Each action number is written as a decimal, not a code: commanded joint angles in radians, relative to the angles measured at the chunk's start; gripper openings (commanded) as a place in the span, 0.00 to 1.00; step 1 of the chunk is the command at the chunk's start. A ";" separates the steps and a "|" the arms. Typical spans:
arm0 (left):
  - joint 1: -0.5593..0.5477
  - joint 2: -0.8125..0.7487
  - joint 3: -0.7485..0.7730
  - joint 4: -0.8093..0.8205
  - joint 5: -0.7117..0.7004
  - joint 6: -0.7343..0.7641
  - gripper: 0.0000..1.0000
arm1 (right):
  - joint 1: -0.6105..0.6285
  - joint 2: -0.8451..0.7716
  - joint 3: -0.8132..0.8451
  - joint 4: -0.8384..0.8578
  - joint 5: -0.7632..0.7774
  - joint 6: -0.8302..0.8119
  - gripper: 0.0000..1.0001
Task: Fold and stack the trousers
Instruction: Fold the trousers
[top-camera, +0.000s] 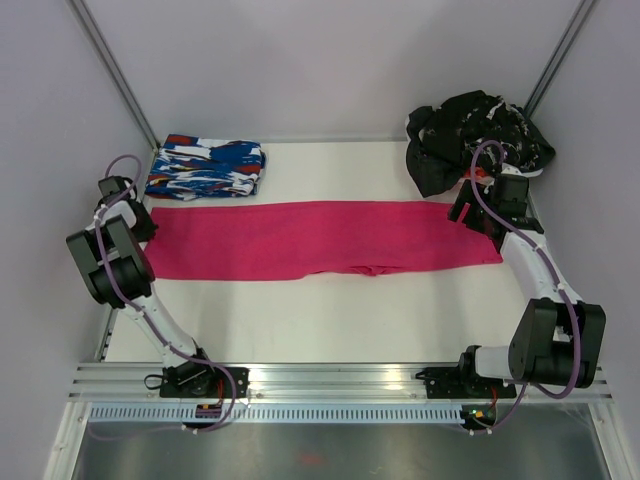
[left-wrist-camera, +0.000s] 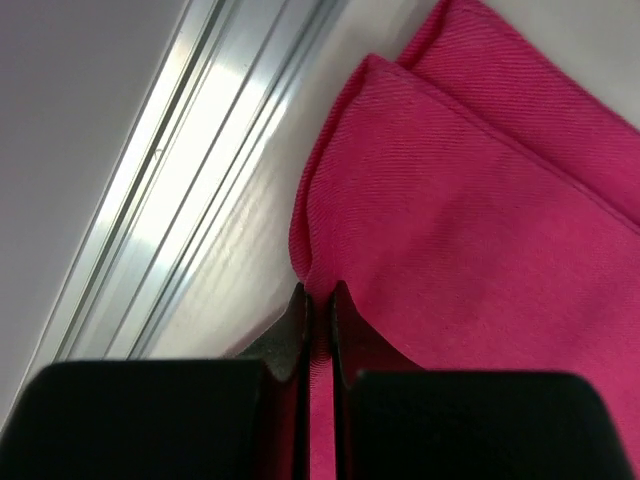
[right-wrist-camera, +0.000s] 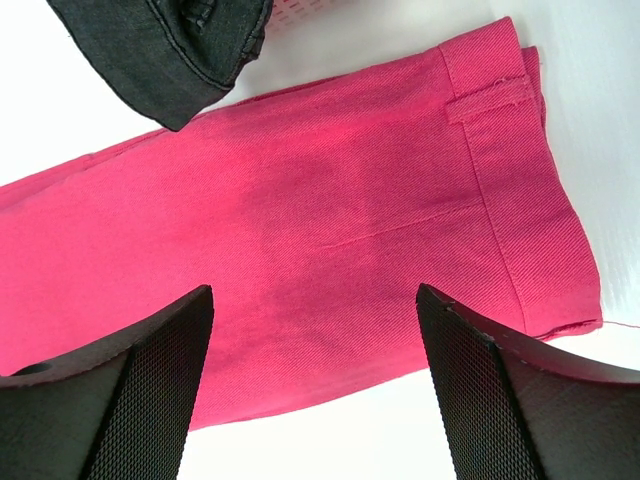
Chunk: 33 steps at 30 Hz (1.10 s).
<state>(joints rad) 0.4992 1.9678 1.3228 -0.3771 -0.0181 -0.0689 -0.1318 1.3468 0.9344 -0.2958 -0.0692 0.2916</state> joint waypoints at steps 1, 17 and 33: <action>-0.036 -0.185 -0.017 -0.069 -0.046 0.049 0.02 | 0.004 -0.043 0.004 0.003 0.006 0.010 0.89; -0.565 -0.569 -0.088 -0.209 -0.166 -0.337 0.02 | 0.004 -0.112 -0.101 0.053 -0.115 0.150 0.88; -1.021 -0.213 0.127 -0.240 -0.299 -0.841 0.02 | 0.004 -0.136 -0.151 0.067 -0.153 0.164 0.89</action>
<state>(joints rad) -0.5053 1.7245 1.3857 -0.6449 -0.3111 -0.7738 -0.1307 1.2404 0.7959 -0.2684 -0.1909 0.4419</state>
